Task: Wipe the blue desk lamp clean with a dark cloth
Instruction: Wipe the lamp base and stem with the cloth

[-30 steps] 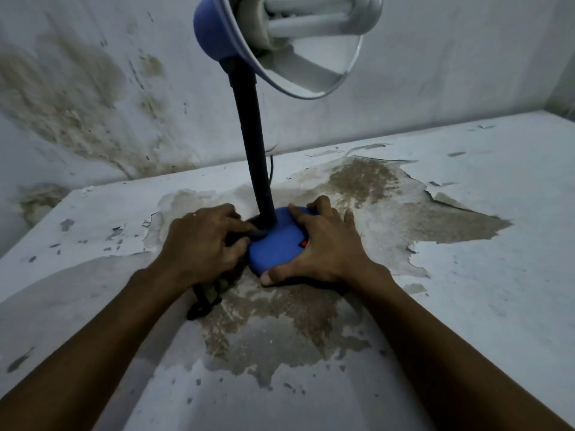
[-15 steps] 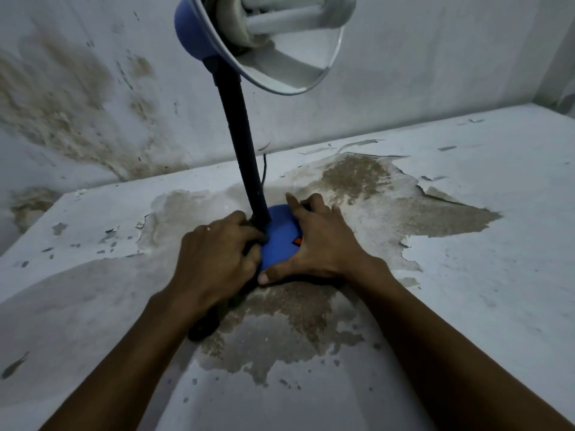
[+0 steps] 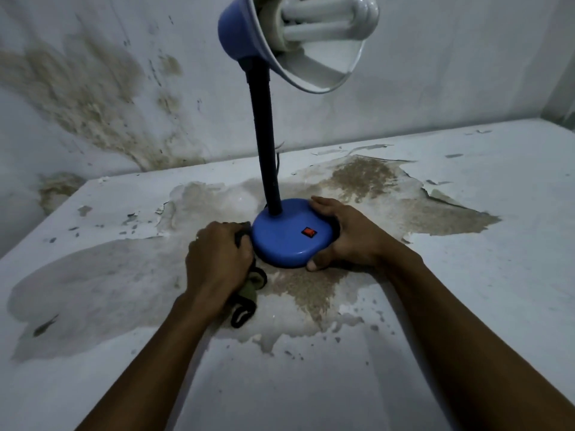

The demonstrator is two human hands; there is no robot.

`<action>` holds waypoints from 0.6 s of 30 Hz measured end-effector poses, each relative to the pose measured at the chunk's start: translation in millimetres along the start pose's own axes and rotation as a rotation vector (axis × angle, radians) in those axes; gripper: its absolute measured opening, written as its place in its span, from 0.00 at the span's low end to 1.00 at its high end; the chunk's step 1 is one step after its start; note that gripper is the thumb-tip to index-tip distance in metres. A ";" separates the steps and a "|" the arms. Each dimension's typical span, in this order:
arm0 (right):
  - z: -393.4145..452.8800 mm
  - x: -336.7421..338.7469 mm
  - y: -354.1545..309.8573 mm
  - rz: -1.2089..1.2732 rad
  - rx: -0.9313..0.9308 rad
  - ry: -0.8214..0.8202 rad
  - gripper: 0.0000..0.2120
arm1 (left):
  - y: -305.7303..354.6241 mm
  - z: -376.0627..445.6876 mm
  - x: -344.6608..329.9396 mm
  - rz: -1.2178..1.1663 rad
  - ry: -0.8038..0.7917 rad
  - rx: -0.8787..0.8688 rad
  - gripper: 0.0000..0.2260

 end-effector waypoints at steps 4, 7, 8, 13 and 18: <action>3.2 2.1 0.8 -0.024 0.003 0.019 0.58 | 22.3 -35.3 -6.6 0.004 -0.002 -0.021 0.09; 4.9 1.3 1.4 -0.017 0.002 0.015 0.59 | 35.6 -51.7 -17.1 0.066 -0.058 -0.028 0.10; 5.0 1.5 0.3 -0.016 0.003 0.017 0.59 | 41.0 -54.8 -21.4 0.073 -0.081 -0.039 0.10; 2.8 2.8 -5.9 -0.028 0.011 0.021 0.58 | 54.1 -54.1 -31.1 -0.035 -0.240 -0.091 0.10; -1.0 4.0 -8.1 -0.027 -0.010 0.091 0.57 | 7.3 -34.0 7.1 -0.109 -0.087 0.155 0.09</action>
Point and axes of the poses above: each hand's wrist, its own z-axis towards the middle knuckle, its own x-axis out of the back of the hand, y = z × x, the point moved 8 cm from there along z, towards the middle knuckle, and after that the axes turned 14 degrees about -z, right-handed, at the moved point
